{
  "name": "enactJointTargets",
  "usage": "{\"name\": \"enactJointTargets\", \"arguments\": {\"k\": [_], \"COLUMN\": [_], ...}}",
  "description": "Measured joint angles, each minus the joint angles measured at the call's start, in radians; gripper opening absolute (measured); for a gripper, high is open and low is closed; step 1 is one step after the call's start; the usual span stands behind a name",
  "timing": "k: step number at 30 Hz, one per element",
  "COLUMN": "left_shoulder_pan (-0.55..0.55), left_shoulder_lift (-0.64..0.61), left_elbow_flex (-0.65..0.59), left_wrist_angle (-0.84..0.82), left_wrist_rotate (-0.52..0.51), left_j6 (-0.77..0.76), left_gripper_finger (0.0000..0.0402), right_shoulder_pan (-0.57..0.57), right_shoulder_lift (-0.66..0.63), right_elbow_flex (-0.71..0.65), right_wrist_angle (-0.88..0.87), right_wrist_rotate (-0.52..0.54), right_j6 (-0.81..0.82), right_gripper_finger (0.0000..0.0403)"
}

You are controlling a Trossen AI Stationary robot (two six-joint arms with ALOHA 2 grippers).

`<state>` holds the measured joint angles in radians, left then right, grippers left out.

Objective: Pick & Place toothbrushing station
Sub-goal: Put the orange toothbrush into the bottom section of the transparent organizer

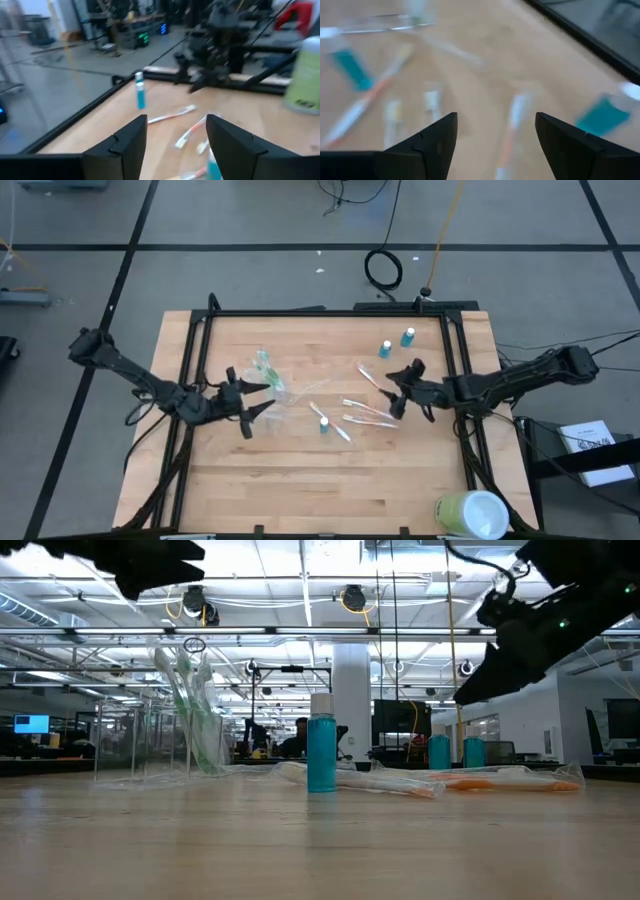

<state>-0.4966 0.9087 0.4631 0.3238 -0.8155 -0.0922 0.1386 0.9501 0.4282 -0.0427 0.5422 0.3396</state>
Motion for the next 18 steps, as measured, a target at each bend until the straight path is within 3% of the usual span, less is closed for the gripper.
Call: {"name": "enactJointTargets", "arguments": {"k": [4,8,13,18], "left_shoulder_pan": [0.013,0.014,0.014,0.028], "left_shoulder_lift": [-0.037,-0.079,-0.084,-0.070], "left_elbow_flex": [-0.078,-0.085,-0.085,-0.085], "left_wrist_angle": [0.158,0.177,0.160,0.119], "left_wrist_rotate": [0.085,0.152,0.150,0.112], "left_j6": [0.047,0.087,0.091,0.072], "left_gripper_finger": [0.0209,0.0209,0.0209,0.0209], "right_shoulder_pan": [-0.048,-0.097,-0.120,-0.132], "right_shoulder_lift": [0.055,0.147,0.230,0.263], "right_elbow_flex": [0.000,0.001,0.000,0.001], "right_wrist_angle": [0.034,0.036,0.056,0.081], "right_wrist_rotate": [-0.042,-0.180,-0.310,-0.255], "right_j6": [0.056,0.086,0.068,0.062], "right_gripper_finger": [0.0258,0.0258,0.0258,0.0258]}}
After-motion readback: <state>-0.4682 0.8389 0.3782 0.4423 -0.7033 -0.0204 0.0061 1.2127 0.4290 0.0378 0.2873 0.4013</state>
